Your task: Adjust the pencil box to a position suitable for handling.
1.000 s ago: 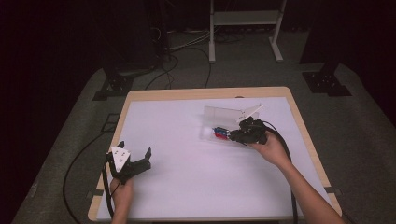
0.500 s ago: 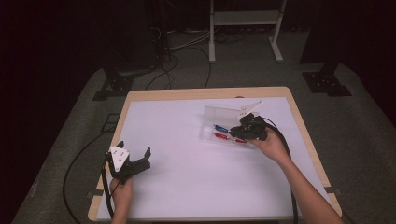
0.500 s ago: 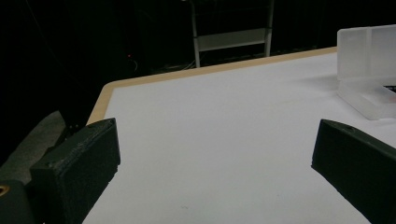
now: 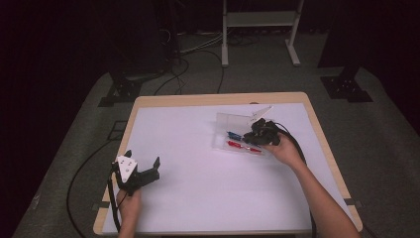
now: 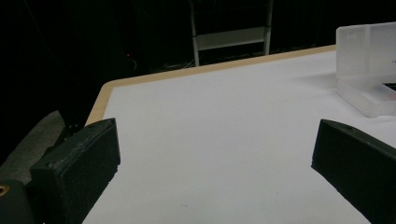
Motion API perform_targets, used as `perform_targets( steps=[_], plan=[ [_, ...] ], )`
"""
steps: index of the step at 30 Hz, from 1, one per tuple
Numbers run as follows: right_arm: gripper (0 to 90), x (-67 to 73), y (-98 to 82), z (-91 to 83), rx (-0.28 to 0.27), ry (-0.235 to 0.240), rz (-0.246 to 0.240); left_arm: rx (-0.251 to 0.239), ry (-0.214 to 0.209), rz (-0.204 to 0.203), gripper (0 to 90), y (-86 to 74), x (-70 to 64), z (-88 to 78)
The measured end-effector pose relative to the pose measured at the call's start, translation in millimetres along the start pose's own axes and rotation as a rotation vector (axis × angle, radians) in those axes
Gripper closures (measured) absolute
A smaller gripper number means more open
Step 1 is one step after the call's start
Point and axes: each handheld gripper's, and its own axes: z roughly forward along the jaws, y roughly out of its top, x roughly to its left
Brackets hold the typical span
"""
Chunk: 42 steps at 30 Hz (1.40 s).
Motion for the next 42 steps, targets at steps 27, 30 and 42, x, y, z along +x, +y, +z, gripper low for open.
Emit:
perform_targets(
  steps=[27, 30, 42],
  plan=[
    [70.6, -10.8, -11.3, 16.9, -0.005, 0.03, 0.009, 0.004, 0.003, -0.024, 0.3, -2.7, 4.1, -6.1],
    [70.4, -9.5, -10.8, 11.1, -0.015, 0.034, 0.021, 0.003, -0.001, -0.026, 0.3, -2.7, 4.3, -6.5],
    [59.0, -0.1, -16.5, -12.0, -0.042, 0.071, 0.038, 0.004, 0.004, -0.023, 0.3, -2.9, 3.0, -7.8]
  ],
)
